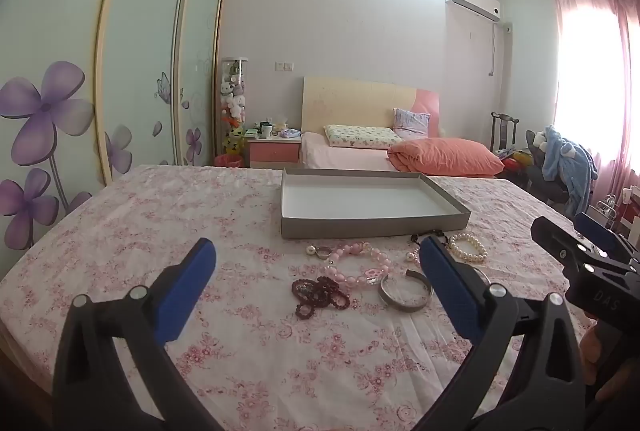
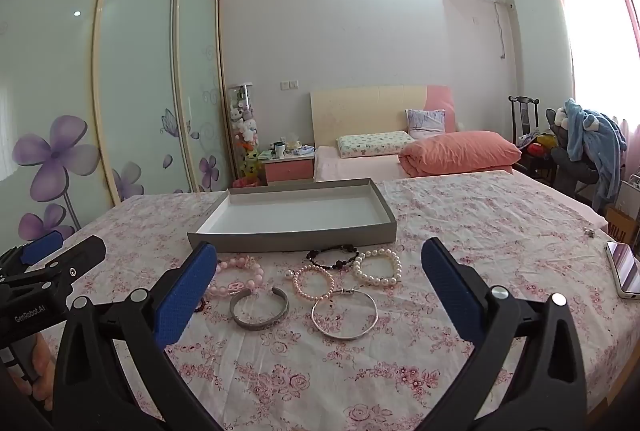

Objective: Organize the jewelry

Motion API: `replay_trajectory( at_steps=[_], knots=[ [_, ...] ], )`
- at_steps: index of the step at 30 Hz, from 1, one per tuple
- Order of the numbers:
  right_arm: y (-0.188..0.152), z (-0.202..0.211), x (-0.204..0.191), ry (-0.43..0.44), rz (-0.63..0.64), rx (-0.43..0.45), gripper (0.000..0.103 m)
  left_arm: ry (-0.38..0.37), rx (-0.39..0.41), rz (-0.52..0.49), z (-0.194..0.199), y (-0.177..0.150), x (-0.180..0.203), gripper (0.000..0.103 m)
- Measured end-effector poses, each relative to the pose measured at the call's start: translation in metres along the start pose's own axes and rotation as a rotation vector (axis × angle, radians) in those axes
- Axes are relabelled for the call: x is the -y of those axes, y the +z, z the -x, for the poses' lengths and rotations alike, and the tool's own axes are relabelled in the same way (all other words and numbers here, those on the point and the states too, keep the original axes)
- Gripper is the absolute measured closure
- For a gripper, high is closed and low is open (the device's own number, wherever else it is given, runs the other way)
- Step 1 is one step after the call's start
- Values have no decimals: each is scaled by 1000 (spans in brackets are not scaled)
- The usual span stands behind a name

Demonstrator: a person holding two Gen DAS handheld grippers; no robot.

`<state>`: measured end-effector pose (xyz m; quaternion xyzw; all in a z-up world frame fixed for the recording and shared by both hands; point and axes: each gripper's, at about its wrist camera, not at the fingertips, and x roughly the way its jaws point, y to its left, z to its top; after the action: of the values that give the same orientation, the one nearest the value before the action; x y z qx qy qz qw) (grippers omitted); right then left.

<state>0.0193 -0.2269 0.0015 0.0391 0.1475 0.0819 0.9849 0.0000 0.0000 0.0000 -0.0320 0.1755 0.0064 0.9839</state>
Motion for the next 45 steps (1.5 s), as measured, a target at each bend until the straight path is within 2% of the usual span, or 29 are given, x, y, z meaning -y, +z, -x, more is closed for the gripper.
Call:
replay_trajectory(
  at_steps=[45],
  knots=[
    [-3, -3, 1, 1, -4, -8, 2, -3, -5, 4, 0, 0, 0, 4]
  ],
)
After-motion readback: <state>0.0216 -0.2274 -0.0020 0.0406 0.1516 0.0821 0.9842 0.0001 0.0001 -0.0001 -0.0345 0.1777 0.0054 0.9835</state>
